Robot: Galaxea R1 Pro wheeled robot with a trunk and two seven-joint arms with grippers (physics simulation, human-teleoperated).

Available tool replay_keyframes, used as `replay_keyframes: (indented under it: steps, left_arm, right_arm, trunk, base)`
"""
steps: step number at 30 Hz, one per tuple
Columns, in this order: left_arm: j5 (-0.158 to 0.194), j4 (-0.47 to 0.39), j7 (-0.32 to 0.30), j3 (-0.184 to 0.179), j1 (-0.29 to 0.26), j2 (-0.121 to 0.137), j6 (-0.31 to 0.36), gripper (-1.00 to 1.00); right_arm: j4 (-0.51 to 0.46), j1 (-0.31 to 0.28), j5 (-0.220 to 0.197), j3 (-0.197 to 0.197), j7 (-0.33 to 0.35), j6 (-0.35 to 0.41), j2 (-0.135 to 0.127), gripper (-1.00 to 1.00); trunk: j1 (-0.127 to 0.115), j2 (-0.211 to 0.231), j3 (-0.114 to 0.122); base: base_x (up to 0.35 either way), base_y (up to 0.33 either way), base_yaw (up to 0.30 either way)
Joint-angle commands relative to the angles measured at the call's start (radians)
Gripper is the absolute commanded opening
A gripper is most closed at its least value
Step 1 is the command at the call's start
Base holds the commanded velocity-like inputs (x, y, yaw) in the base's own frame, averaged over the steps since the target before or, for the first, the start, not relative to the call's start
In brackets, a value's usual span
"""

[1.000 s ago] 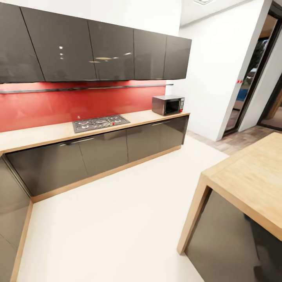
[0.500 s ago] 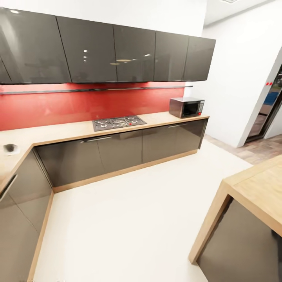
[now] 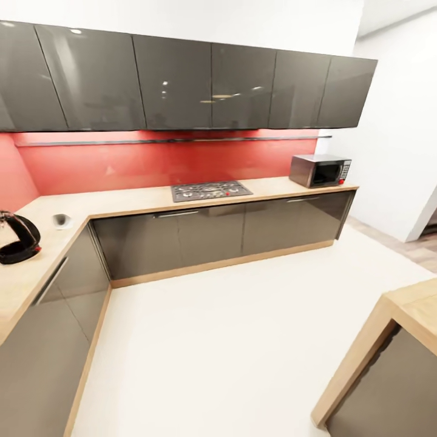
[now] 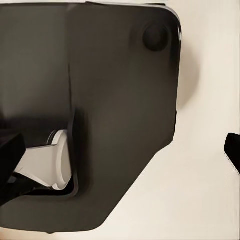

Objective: Set up a coffee station on the kitchen countertop: keep the coffee maker on the countertop, move the bottle of coffee from the kitchen shelf to the counter next to the coffee maker, place a paper coffee filter on top of the coffee maker, put the saucer next to the coffee maker with the coffee cup on the saucer, and place the electric kettle next to the coffee maker.

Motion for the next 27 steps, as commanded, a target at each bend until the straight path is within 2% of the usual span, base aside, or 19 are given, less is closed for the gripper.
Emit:
replay_keyframes:
  steps: [1, 27]
  left_arm:
    - [0.002, 0.001, 0.000, 0.001, -0.001, 0.000, -0.003, 1.00]
    - [0.002, 0.001, 0.000, 0.001, -0.001, -0.001, -0.004, 1.00]
  right_arm:
    - [0.001, -0.001, 0.000, 0.000, 0.000, -0.003, 0.000, 1.00]
    - [0.001, -0.001, 0.001, 0.002, 0.000, -0.003, 0.000, 1.00]
  trunk:
    - [0.001, -0.002, -0.001]
    - [0.001, -0.002, 0.004]
  base:
    - [0.000, 0.000, 0.279]
    - [0.000, 0.000, 0.279]
